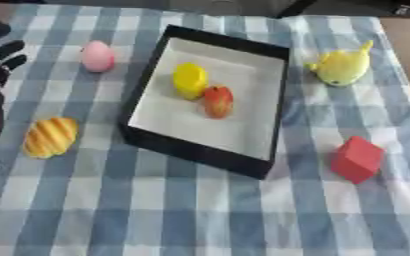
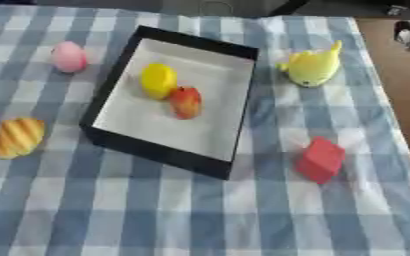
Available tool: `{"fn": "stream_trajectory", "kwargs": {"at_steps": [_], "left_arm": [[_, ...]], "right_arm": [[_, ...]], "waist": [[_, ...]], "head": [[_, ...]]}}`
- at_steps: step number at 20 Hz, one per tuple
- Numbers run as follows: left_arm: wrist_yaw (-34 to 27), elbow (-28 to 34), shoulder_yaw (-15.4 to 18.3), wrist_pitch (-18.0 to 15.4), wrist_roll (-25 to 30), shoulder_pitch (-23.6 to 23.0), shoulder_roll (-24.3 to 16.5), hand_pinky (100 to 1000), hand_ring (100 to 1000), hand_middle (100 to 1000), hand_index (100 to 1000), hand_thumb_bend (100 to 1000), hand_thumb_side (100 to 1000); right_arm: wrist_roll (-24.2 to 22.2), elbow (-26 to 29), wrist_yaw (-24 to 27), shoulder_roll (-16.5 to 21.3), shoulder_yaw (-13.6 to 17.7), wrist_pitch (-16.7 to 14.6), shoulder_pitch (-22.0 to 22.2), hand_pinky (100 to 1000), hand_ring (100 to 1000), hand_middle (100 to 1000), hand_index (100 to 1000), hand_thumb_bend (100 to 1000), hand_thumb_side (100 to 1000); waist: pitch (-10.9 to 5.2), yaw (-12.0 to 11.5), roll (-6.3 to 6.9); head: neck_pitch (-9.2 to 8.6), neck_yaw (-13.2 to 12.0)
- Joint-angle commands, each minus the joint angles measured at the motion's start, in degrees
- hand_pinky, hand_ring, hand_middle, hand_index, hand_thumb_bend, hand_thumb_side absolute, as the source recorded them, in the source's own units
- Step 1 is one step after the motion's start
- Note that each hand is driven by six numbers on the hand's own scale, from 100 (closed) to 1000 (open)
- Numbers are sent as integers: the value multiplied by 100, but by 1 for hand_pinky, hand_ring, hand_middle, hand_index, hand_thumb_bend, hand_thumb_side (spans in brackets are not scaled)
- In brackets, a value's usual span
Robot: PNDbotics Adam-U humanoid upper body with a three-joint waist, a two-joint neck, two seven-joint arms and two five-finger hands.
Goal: Pick up objects on the table and place them in the box.
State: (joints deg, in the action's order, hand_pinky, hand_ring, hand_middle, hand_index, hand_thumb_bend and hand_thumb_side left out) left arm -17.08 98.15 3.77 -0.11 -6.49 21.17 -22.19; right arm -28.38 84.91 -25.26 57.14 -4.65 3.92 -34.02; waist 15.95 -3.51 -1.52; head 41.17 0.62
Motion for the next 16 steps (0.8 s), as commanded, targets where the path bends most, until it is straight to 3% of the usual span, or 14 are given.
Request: {"fn": "stream_trajectory", "kwargs": {"at_steps": [1,7,16], "left_arm": [[51,50,10,-5,17,27,-190,847,806,820,823,125,808],[53,48,-14,0,40,32,-202,847,807,821,822,125,808],[56,43,-40,10,63,37,-198,847,808,822,822,125,810]], "right_arm": [[-544,123,-267,374,37,-236,-124,928,864,820,872,100,548],[-982,491,-292,415,-214,-590,-222,933,882,837,877,100,551],[-1297,667,-110,308,-522,-763,-389,933,891,847,886,100,572]], "waist": [[-211,17,-86],[-215,12,-101],[-205,-9,-100]], "head": [[-2,-6],[-1,37],[14,102]]}}
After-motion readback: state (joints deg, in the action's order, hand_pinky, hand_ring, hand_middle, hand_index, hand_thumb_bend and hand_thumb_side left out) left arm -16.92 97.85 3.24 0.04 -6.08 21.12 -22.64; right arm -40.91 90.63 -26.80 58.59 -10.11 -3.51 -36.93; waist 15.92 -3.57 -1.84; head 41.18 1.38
